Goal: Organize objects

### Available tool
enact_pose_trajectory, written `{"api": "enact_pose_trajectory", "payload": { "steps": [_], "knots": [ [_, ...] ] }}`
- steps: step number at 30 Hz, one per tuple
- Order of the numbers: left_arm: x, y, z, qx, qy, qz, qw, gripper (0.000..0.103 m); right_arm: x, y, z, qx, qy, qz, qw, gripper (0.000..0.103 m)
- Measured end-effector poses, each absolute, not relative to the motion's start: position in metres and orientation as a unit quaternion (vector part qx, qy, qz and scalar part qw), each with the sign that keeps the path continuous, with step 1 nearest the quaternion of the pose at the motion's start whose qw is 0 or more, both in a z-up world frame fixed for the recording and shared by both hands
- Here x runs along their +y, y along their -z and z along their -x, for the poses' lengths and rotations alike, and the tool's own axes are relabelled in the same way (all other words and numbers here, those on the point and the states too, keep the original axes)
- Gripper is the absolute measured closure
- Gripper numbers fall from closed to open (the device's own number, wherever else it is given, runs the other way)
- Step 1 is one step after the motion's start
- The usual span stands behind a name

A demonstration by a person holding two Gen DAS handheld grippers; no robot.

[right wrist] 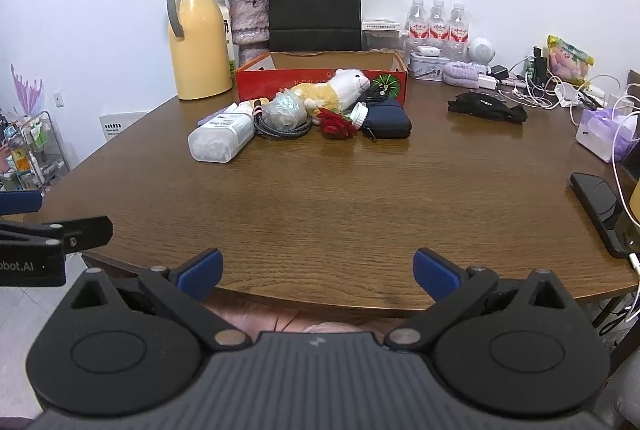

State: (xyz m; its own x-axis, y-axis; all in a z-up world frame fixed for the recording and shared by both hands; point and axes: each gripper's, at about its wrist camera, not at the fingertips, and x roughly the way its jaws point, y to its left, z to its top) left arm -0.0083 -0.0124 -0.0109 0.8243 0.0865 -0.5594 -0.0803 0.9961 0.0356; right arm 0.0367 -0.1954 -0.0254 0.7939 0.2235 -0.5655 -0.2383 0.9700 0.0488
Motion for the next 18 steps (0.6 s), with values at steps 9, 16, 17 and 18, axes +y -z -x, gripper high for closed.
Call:
{"api": "enact_pose_trajectory", "payload": {
  "steps": [9,16,17,18],
  "knots": [
    [-0.0125,0.0106,0.0101,0.290,-0.046,-0.009,0.956,0.000,-0.1950,0.0248,-0.0349,0.294,-0.120,0.014,0.948,0.000],
    [-0.0126,0.0094,0.0060,0.283,-0.055,-0.019,0.957,0.000,-0.1988,0.0249,-0.0395,0.294,-0.121,0.007,0.948,0.000],
    [-0.0116,0.0118,0.0045,0.281,-0.056,-0.022,0.958,0.000,-0.1997,0.0256,-0.0407,0.290,-0.127,0.003,0.948,0.000],
    [-0.0095,0.0141,0.0019,0.280,-0.054,-0.021,0.958,0.000,-0.2006,0.0271,-0.0419,0.283,-0.134,-0.001,0.950,0.000]
  ]
}}
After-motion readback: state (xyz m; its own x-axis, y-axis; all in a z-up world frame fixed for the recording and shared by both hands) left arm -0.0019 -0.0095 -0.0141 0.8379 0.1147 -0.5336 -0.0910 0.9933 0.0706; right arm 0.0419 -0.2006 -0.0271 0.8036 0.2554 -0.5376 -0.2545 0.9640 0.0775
